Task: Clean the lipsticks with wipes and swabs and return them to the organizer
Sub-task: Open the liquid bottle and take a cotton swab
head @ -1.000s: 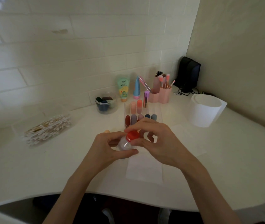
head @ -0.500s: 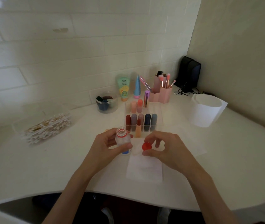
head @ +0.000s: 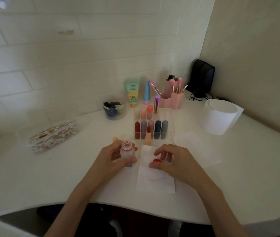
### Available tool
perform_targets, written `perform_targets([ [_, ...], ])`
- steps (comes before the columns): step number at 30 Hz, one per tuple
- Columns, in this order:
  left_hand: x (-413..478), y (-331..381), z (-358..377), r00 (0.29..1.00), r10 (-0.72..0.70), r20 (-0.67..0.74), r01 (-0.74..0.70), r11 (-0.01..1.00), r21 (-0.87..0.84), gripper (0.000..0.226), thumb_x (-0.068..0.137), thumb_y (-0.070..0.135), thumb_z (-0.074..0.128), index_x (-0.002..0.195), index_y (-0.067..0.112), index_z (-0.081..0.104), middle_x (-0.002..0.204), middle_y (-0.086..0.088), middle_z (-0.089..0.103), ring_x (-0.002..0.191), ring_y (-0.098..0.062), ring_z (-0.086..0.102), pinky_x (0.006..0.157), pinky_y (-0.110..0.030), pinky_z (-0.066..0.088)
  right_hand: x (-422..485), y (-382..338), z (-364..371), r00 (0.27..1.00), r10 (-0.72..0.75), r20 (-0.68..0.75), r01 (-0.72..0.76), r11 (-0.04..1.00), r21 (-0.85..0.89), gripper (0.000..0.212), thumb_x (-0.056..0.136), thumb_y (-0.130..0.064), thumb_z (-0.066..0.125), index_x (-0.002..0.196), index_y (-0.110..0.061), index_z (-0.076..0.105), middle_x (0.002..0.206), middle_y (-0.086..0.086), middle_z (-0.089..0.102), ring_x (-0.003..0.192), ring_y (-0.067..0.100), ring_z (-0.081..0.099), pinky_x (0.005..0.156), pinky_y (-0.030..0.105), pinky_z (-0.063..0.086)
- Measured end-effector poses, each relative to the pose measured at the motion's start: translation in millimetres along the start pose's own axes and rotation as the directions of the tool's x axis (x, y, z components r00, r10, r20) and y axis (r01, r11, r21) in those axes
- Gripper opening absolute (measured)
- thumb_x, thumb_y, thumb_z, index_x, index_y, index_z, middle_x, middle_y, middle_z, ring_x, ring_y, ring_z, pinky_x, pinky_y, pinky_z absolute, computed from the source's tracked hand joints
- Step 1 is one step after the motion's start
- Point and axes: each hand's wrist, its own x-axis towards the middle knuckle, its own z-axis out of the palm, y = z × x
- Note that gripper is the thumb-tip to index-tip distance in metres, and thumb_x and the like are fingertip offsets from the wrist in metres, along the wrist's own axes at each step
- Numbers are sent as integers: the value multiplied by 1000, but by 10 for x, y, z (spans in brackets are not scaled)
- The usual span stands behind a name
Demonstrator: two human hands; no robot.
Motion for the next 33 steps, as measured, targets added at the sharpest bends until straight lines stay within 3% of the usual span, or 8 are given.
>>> perform_targets([
  [6,3,-37,18,1000,-15,1,15,999,-35,36,84,14,81,116,23,69,112,10,75,107,-11,71,98,-31,55,18,-51,48,995,8,-99,-10,1000,-27,33,82,-64,70,98,-34,70,89,-18,63,78,7,59,79,27,55],
  [13,-37,-66,-33,1000,23,-13,-23,1000,-20,56,80,13,85,129,28,62,121,9,71,114,-12,68,100,-29,53,21,-113,73,984,-41,-171,40,999,-15,23,90,-52,68,99,-32,71,93,-16,62,77,6,60,78,20,52],
  [17,-166,-14,-149,998,40,-40,-39,999,13,62,75,22,87,132,29,62,130,21,65,121,-3,62,104,-21,48,10,-99,102,978,-68,-196,75,997,31,21,89,-50,68,95,-31,72,89,-18,62,74,7,60,72,18,51],
  [20,-374,151,-366,996,77,-54,-72,994,79,50,80,30,76,128,25,65,122,21,70,115,-4,66,96,-20,52,-9,-56,120,975,-74,-211,87,995,55,18,89,-48,69,95,-31,73,87,-21,61,74,6,61,71,15,49],
  [23,-440,306,-718,981,95,-172,-67,984,163,22,89,22,70,111,23,73,95,10,78,87,-10,75,77,-20,57,-36,-21,122,975,-73,-209,87,994,60,17,90,-42,71,97,-28,74,87,-17,63,76,7,60,73,17,49],
  [27,-171,82,-1329,861,145,-488,127,866,483,11,92,21,72,93,32,73,76,14,73,70,-7,71,66,-24,55,-43,-2,166,973,-86,-212,100,993,57,13,89,-41,72,94,-29,74,88,-16,64,75,7,60,71,20,49],
  [30,-24,-168,-1727,764,157,-626,373,684,626,15,93,20,68,96,34,73,89,8,74,84,-21,71,76,-36,55,-57,-9,201,960,-118,-252,147,984,97,4,87,-38,74,88,-35,72,90,-19,64,81,8,60,66,11,41],
  [33,100,-291,-2037,765,72,-640,482,595,643,21,91,15,68,101,30,78,101,0,77,96,-29,71,85,-41,54,-82,2,227,945,-138,-295,185,973,137,4,85,-32,76,84,-35,72,92,-19,64,83,10,60,66,10,41],
])
